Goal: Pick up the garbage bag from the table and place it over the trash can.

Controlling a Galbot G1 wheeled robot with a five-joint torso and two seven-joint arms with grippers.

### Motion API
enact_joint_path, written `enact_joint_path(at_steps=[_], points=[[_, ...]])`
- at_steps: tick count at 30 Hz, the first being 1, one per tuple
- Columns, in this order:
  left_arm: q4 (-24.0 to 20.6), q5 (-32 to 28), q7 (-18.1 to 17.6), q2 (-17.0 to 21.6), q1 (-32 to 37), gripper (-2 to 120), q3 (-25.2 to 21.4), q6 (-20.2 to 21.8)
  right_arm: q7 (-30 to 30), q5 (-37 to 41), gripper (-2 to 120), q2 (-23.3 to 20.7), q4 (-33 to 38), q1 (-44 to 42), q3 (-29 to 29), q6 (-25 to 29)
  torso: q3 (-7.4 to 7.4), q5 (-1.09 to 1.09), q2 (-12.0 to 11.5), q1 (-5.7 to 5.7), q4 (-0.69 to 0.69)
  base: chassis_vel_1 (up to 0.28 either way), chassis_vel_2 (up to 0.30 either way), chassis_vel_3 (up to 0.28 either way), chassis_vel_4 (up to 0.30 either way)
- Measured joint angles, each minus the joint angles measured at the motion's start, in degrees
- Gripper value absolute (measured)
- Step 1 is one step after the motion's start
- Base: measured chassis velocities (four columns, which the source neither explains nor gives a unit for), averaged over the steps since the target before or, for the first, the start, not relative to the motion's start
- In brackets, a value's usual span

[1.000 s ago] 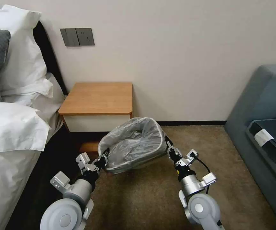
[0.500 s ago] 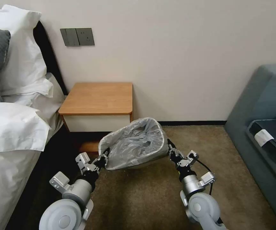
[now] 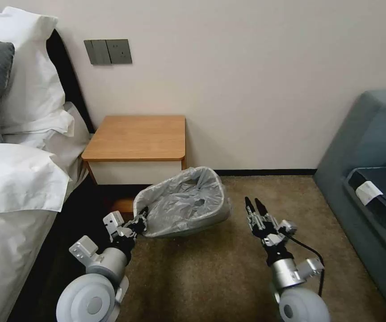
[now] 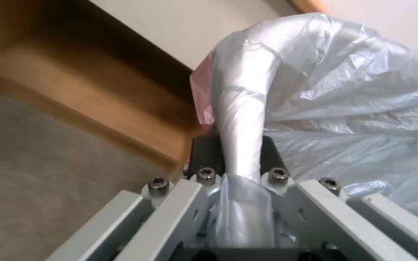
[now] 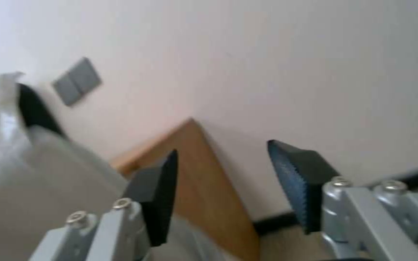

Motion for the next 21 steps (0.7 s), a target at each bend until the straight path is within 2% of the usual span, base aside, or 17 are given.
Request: enact_joint_path(at_steps=[3,4,5,7,8,11,12,13,16,17,20,21], points=[[1.2,9.4,1.4,0.5,0.0,2,0.7,-0.6,-0.8,-6.7,69,-3.6,3.4,2.7,-0.9,0.3,0.00,0.00,0.0,0.00,0.01,0.000,0.000,0.000,0.000],[1.2,9.4,1.4,0.5,0.0,2,0.7,-0.6,-0.8,-6.7,69,-3.6,3.4,2.7,-0.9,0.3,0.00,0.00,0.0,0.00,0.01,0.000,0.000,0.000,0.000],[1.7,12.3,2.0,0.7,0.0,2,1.0,-1.1,-0.8,-9.4,75,-5.1,4.3,3.8,-1.7,0.1,0.00,0.00,0.0,0.00,0.01,0.000,0.000,0.000,0.000],[3.1,18.7,3.5,1.4,-0.6,2,1.5,-2.7,-1.4,-17.5,79,-10.4,5.5,7.4,-4.9,-1.9,0.00,0.00,0.0,0.00,0.01,0.000,0.000,0.000,0.000],[3.1,18.7,3.5,1.4,-0.6,2,1.5,-2.7,-1.4,-17.5,79,-10.4,5.5,7.4,-4.9,-1.9,0.00,0.00,0.0,0.00,0.01,0.000,0.000,0.000,0.000],[4.6,23.1,4.7,2.0,-1.9,2,2.1,-4.1,-2.6,-22.8,68,-19.0,5.8,13.4,-11.3,-6.2,0.01,0.01,0.0,0.00,0.01,0.000,0.000,0.000,0.000],[4.9,23.8,4.8,2.1,-2.3,2,2.2,-4.2,-2.7,-23.0,63,-21.6,5.8,15.8,-13.7,-8.0,0.01,0.01,0.0,0.00,0.01,0.000,0.000,0.000,0.000],[4.9,23.8,4.8,2.1,-2.3,2,2.2,-4.2,-2.7,-23.0,63,-21.6,5.8,15.8,-13.7,-8.0,0.01,0.01,0.0,0.00,0.01,0.000,0.000,0.000,0.000],[6.1,26.8,5.4,2.1,-3.1,2,2.6,-4.6,-2.1,-21.9,47,-28.8,5.6,25.9,-22.5,-15.5,0.01,0.00,0.0,0.00,0.02,0.000,0.000,0.000,0.000],[6.1,26.8,5.4,2.1,-3.1,2,2.6,-4.6,-2.1,-21.9,47,-28.8,5.6,25.9,-22.5,-15.5,0.01,0.00,0.0,0.00,0.02,0.000,0.000,0.000,0.000],[7.0,29.1,5.8,2.4,-3.2,2,2.9,-4.9,-0.2,-17.3,34,-31.9,4.0,36.6,-32.9,-22.8,0.01,0.01,0.0,0.00,0.02,0.000,0.000,0.000,0.000],[7.0,29.1,5.8,2.4,-3.2,2,2.9,-4.9,-0.2,-17.3,34,-31.9,4.0,36.6,-32.9,-22.8,0.01,0.01,0.0,0.00,0.02,0.000,0.000,0.000,0.000]])
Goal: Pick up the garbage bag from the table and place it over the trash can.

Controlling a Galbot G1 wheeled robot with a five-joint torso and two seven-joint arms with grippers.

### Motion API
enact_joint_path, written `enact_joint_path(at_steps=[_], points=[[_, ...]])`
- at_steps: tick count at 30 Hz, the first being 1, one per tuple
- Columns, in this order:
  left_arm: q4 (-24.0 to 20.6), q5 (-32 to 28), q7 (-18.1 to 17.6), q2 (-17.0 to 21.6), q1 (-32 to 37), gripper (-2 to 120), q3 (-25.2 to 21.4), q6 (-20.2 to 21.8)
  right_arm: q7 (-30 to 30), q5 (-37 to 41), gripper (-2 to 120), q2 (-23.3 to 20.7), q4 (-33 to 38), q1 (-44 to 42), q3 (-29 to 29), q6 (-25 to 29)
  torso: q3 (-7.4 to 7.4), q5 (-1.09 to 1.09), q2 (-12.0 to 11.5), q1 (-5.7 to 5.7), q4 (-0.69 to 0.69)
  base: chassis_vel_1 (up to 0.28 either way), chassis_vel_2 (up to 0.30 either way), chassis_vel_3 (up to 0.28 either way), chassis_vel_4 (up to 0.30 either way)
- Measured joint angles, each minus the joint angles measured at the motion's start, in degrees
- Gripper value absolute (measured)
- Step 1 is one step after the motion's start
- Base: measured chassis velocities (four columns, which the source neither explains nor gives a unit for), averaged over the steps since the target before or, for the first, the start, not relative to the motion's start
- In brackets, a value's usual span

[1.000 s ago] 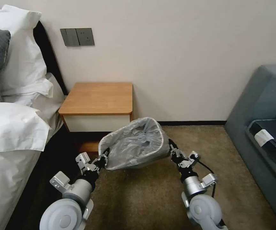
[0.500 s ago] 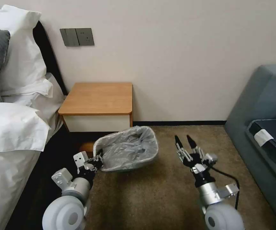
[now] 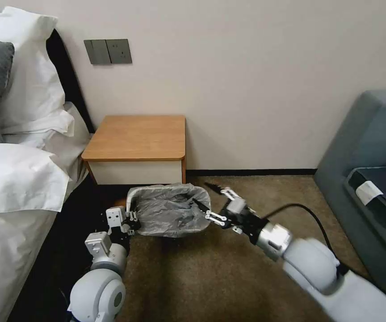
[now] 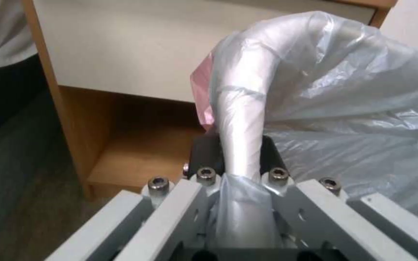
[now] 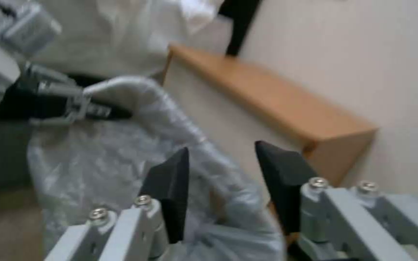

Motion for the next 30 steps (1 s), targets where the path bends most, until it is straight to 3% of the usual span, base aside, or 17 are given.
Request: enact_joint_path(at_steps=[3,4,7,9,11,20,30], points=[[0.6,1.7,0.1,0.1,-0.5,2,0.3,-0.2,2.1,5.9,20,-0.3,-3.0,11.6,-10.2,-6.7,0.00,-0.01,0.0,0.00,0.01,0.000,0.000,0.000,0.000],[0.6,1.7,0.1,0.1,-0.5,2,0.3,-0.2,2.1,5.9,20,-0.3,-3.0,11.6,-10.2,-6.7,0.00,-0.01,0.0,0.00,0.01,0.000,0.000,0.000,0.000],[0.8,2.9,0.1,-0.3,-0.8,2,0.3,-0.3,2.0,8.3,5,1.7,-7.9,21.4,-20.4,-10.5,0.00,-0.01,0.0,0.00,-0.01,0.000,0.000,0.000,0.000],[1.0,3.2,0.1,-0.4,-0.8,2,0.3,-0.4,1.7,8.6,0,2.6,-9.5,23.9,-23.2,-11.1,0.00,0.00,0.0,0.00,0.00,0.000,0.000,0.000,0.000],[1.2,4.0,0.1,-0.6,-0.8,2,0.4,-0.5,0.9,9.5,0,4.6,-13.3,29.9,-29.0,-12.0,0.00,-0.02,0.0,0.00,0.01,0.000,0.000,0.000,0.000],[1.1,7.1,0.4,-1.0,0.0,2,0.9,-1.0,-0.7,11.7,0,11.9,-24.0,43.9,-43.5,-12.4,-0.01,-0.03,0.0,0.00,0.01,0.000,0.000,0.000,0.000],[0.7,10.1,0.6,-1.5,1.3,2,2.1,-1.7,-2.1,9.9,0,17.7,-34.1,47.7,-52.0,-10.8,-0.01,-0.02,0.0,0.00,0.00,0.000,0.000,0.000,0.000]])
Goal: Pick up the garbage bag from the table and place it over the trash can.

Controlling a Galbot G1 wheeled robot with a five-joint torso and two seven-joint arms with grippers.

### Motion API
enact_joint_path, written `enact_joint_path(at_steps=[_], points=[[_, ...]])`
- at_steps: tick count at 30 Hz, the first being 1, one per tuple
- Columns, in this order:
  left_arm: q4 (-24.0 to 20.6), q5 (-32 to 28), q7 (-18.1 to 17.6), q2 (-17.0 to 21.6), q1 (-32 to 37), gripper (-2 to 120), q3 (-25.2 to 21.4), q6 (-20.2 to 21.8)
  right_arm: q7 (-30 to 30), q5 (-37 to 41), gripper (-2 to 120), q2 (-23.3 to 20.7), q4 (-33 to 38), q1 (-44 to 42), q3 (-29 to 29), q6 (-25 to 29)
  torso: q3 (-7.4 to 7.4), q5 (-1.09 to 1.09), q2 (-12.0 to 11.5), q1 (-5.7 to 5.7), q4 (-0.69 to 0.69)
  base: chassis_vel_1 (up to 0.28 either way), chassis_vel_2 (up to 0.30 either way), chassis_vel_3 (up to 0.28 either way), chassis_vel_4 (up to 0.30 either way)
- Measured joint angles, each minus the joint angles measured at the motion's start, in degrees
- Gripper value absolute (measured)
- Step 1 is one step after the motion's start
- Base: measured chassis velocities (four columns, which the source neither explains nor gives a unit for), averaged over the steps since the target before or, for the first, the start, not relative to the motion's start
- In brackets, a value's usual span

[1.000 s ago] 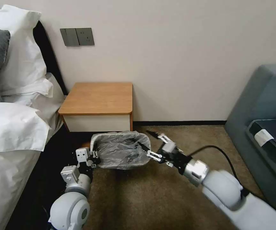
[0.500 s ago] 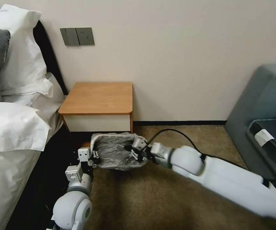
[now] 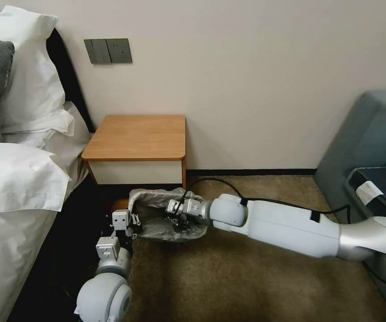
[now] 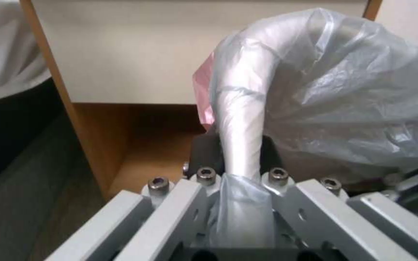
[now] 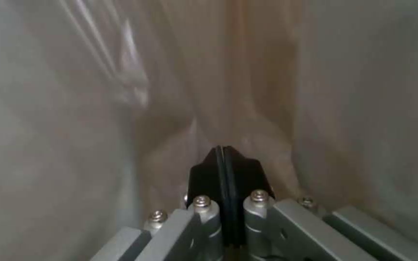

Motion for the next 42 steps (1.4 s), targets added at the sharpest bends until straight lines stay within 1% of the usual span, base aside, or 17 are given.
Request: enact_joint_path(at_steps=[6,14,22,25,26,28,29,30,31,32,34,35,37,38,40,41,42], points=[[-0.1,0.8,0.0,-0.6,0.2,2,1.3,0.0,-0.9,-2.7,0,4.7,-7.6,-0.5,-1.4,1.4,0.00,0.00,0.0,0.00,0.00,0.000,0.000,0.000,0.000],[0.2,0.9,0.0,-1.0,0.0,2,1.7,0.0,-1.1,-3.6,0,6.1,-10.4,-1.6,-1.3,2.6,0.00,0.01,0.0,0.00,0.01,0.000,0.000,0.000,0.000],[1.1,-1.0,-0.8,-1.3,-0.1,2,0.5,0.4,-0.7,-2.3,0,0.6,0.6,-2.6,2.0,2.6,-0.01,0.01,0.0,0.00,0.00,0.000,0.000,0.000,0.000],[0.9,-4.8,-2.3,-1.6,-0.3,2,0.0,2.0,-0.3,-1.3,0,-3.6,7.9,-4.1,5.8,2.5,-0.01,0.01,0.0,0.00,0.02,0.000,0.000,0.000,0.000],[0.9,-4.8,-2.3,-1.6,-0.3,2,0.0,2.0,-0.3,-1.3,0,-3.6,7.9,-4.1,5.8,2.5,-0.01,0.01,0.0,0.00,0.02,0.000,0.000,0.000,0.000],[-0.4,-10.4,-3.7,-1.5,-0.7,2,-0.1,4.0,0.2,-0.8,0,-8.7,14.1,-7.2,10.9,2.2,-0.01,0.02,0.0,0.00,-0.01,0.000,0.000,0.000,0.000],[-0.4,-10.4,-3.7,-1.5,-0.7,2,-0.1,4.0,0.2,-0.8,0,-8.7,14.1,-7.2,10.9,2.2,-0.01,0.02,0.0,0.00,-0.01,0.000,0.000,0.000,0.000],[-0.8,-12.2,-4.0,-1.4,-0.8,2,-0.2,4.6,0.6,-0.8,0,-10.1,15.4,-8.7,12.8,2.3,-0.01,0.01,0.0,0.00,-0.01,0.000,0.000,0.000,0.000],[-1.7,-15.9,-5.0,-1.1,-0.9,2,-0.4,6.1,1.4,-0.8,0,-12.4,18.0,-12.6,17.8,2.4,-0.01,0.02,0.0,0.00,-0.01,0.000,0.000,0.000,0.000],[-1.7,-15.9,-5.0,-1.1,-0.9,2,-0.4,6.1,1.4,-0.8,0,-12.4,18.0,-12.6,17.8,2.4,-0.01,0.02,0.0,0.00,-0.01,0.000,0.000,0.000,0.000],[-3.2,-22.1,-6.4,-0.3,-1.0,2,-1.0,9.5,4.8,1.4,-2,-16.0,23.7,-21.8,28.6,3.1,-0.01,0.05,0.0,0.00,-0.03,0.000,0.000,0.000,0.000],[-3.2,-22.1,-6.4,-0.3,-1.0,2,-1.0,9.5,4.8,1.4,-2,-16.0,23.7,-21.8,28.6,3.1,-0.01,0.05,0.0,0.00,-0.03,0.000,0.000,0.000,0.000],[-4.0,-24.5,-6.8,0.3,-0.5,2,-1.9,11.4,9.0,4.3,5,-18.3,28.2,-28.3,37.1,5.3,-0.02,0.03,0.0,-0.01,-0.05,0.000,0.000,0.000,0.000],[-4.0,-24.5,-6.8,0.3,-0.5,2,-1.9,11.4,9.0,4.3,5,-18.3,28.2,-28.3,37.1,5.3,-0.02,0.03,0.0,-0.01,-0.05,0.000,0.000,0.000,0.000],[-4.5,-26.5,-7.0,0.6,-0.3,2,-2.6,14.6,12.9,6.2,17,-19.3,30.2,-33.1,42.4,9.3,-0.01,0.04,0.0,0.00,0.03,0.000,0.000,0.000,0.000],[-4.5,-27.7,-7.1,0.8,-0.8,2,-2.6,16.4,14.2,7.2,22,-19.7,30.9,-36.2,45.5,10.8,-0.01,0.03,0.0,-0.01,0.03,0.000,0.000,0.000,0.000],[-4.5,-27.7,-7.1,0.8,-0.8,2,-2.6,16.4,14.2,7.2,22,-19.7,30.9,-36.2,45.5,10.8,-0.01,0.03,0.0,-0.01,0.03,0.000,0.000,0.000,0.000]])
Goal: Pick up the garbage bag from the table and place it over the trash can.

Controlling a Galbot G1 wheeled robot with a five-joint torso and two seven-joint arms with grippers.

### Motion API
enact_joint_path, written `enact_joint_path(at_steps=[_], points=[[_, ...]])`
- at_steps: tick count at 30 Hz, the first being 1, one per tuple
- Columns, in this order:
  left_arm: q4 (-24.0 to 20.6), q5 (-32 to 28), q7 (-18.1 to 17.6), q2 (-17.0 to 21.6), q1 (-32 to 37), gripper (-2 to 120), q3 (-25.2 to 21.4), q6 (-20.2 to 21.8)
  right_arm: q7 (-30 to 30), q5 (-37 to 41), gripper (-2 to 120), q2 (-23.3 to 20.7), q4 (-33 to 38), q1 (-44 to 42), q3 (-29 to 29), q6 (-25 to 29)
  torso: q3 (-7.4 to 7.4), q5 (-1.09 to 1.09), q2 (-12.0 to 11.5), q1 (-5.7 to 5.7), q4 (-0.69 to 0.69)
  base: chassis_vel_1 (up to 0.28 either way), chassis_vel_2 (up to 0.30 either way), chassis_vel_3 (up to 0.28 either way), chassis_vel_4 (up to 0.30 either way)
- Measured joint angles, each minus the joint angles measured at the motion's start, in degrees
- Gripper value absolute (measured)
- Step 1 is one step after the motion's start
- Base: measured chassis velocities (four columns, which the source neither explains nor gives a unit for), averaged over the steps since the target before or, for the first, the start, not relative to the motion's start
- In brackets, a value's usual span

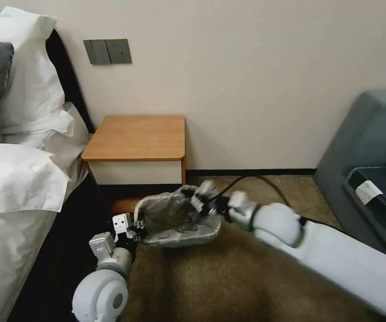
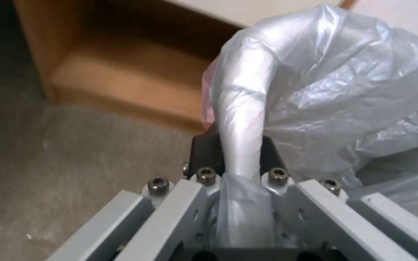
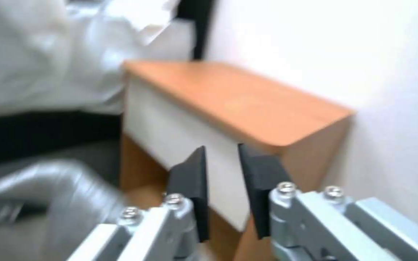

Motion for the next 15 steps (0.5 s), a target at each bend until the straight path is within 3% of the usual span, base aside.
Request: enact_joint_path(at_steps=[2,6,9,15], points=[[0.2,-1.7,0.3,0.3,-1.2,2,0.5,3.8,1.9,2.8,31,0.4,0.8,-7.4,6.9,2.2,0.00,0.01,0.0,0.00,-0.05,0.000,0.000,0.000,0.000],[1.4,-3.2,0.6,0.7,-1.8,2,0.8,5.7,4.3,6.0,41,2.3,1.2,-13.6,13.7,3.7,0.00,-0.01,0.0,0.00,-0.07,0.000,0.000,0.000,0.000],[4.2,-3.7,1.0,1.0,-2.1,2,1.1,6.2,6.4,8.7,57,7.1,1.1,-19.9,21.5,5.2,0.00,0.00,0.0,0.00,-0.03,0.000,0.000,0.000,0.000],[7.8,-2.9,1.6,0.8,-2.0,2,1.6,6.1,5.5,8.9,77,11.0,1.0,-25.8,26.8,6.9,0.01,-0.02,0.0,0.00,-0.04,0.000,0.000,0.000,0.000]])
